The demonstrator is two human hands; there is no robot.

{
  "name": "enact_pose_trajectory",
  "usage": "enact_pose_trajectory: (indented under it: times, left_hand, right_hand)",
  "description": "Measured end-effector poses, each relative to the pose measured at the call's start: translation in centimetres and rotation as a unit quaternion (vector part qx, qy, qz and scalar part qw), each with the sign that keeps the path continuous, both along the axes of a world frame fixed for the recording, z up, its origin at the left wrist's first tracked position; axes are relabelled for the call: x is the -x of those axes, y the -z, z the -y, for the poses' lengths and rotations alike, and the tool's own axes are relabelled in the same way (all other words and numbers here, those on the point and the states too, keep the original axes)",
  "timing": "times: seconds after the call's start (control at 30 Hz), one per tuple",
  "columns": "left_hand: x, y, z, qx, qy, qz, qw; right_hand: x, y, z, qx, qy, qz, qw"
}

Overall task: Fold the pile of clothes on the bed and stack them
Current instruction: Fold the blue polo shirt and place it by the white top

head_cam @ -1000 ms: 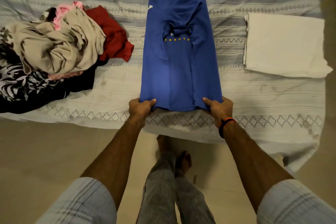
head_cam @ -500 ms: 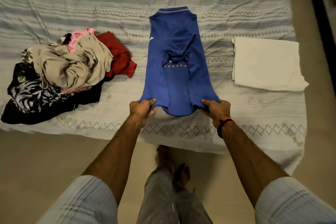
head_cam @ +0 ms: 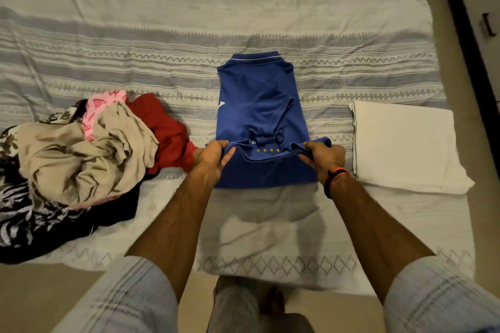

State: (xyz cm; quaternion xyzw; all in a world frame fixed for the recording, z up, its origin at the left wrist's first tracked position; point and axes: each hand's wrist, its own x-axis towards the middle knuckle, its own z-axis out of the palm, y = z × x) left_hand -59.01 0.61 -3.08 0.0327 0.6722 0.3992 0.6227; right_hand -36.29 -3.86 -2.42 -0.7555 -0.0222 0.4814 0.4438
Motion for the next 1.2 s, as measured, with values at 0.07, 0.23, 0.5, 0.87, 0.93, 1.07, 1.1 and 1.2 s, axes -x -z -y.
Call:
enact_pose_trajectory:
  times: [0.07,0.23,0.5,0.87,0.93,1.07,1.1,1.2]
  left_hand:
    - [-0.1,1.2,-2.6,-0.001,-0.001,0.01,1.0]
    - [-0.2,5.7,-6.0,0.002,0.122,-0.052,0.991]
    - [0.6,8.4,-1.1,-0.084,0.609,-0.429,0.662]
    - [1.8,9.0,1.3,0.027,0.45,-0.479,0.753]
    - [2.4,9.6,1.2,0.054,0.405,-0.438,0.801]
    - [3.8,10.5,0.9,0.079,0.34,-0.337,0.875]
    - [3.9,10.5,0.9,0.084,0.331,-0.311,0.887]
    - [3.8,9.8,1.1,0.088,0.317,-0.239,0.914]
  right_hand:
    - [-0.1,1.0,-2.5,0.001,0.004,-0.002,1.0]
    - [0.5,3.7,-6.3,-0.01,-0.081,-0.044,0.996]
    - [0.9,7.9,-3.2,0.109,-0.513,0.286,0.802]
    - [0.6,8.3,-1.9,0.223,-0.394,0.381,0.806]
    - [0.3,8.6,-1.8,0.231,-0.352,0.34,0.841]
    - [-0.9,9.0,-1.7,0.196,-0.254,0.217,0.922]
    - [-1.2,8.9,-1.7,0.198,-0.242,0.194,0.93]
    - [-1.8,8.5,-1.6,0.205,-0.243,0.161,0.934]
